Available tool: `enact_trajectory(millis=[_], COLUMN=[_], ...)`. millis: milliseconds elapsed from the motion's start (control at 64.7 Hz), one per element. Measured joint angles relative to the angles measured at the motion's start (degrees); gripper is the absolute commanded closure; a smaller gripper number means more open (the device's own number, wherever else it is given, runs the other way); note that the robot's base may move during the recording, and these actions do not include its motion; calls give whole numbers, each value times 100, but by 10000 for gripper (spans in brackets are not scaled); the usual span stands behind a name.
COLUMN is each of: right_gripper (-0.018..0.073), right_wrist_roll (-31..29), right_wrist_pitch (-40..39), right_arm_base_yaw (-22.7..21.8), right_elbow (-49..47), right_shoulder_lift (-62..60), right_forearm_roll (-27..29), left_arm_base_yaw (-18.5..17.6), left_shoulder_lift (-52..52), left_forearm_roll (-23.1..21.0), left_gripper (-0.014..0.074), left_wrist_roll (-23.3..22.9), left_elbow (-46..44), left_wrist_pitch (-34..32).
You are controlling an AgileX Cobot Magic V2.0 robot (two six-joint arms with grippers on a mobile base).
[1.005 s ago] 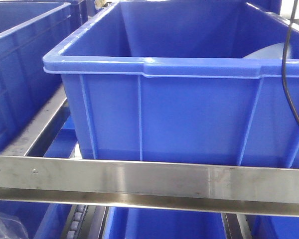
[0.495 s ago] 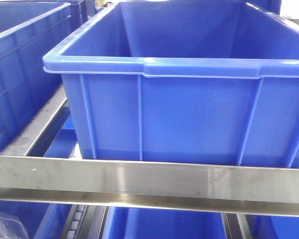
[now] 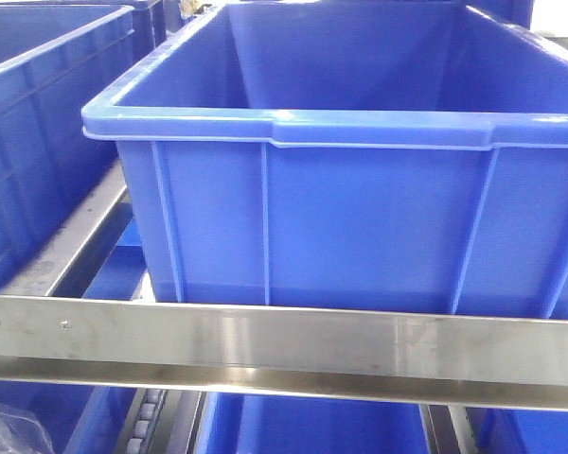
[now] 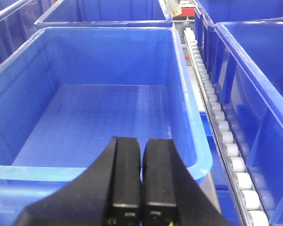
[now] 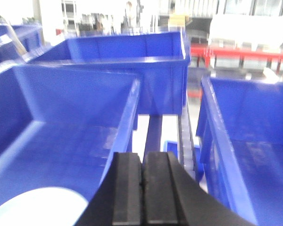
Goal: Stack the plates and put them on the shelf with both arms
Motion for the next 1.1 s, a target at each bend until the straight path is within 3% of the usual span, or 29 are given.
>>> enact_trajectory(millis=[170, 309, 634, 974, 1098], right_gripper=[505, 505, 505, 505, 505], right_wrist_roll=[0, 0, 0, 91, 271], right_wrist_pitch=[1102, 1427, 1417, 1332, 767], right_arm_base_yaw=[0, 0, 0, 0, 0], right_elbow=[0, 0, 246, 1757, 2227], right_shoulder_lift=[-857, -1106, -1261, -2099, -2099], right_forearm_roll=[-4, -13, -13, -65, -75], left_arm_base_yaw=[0, 0, 0, 0, 0], left_shoulder_lift=[0, 0, 0, 0, 0], left_forearm_roll=[0, 0, 0, 0, 0], left_gripper=[514, 514, 514, 514, 514], left_wrist_roll=[0, 0, 0, 0, 0], left_elbow=[0, 0, 0, 0, 0], left_wrist_pitch=[0, 0, 0, 0, 0])
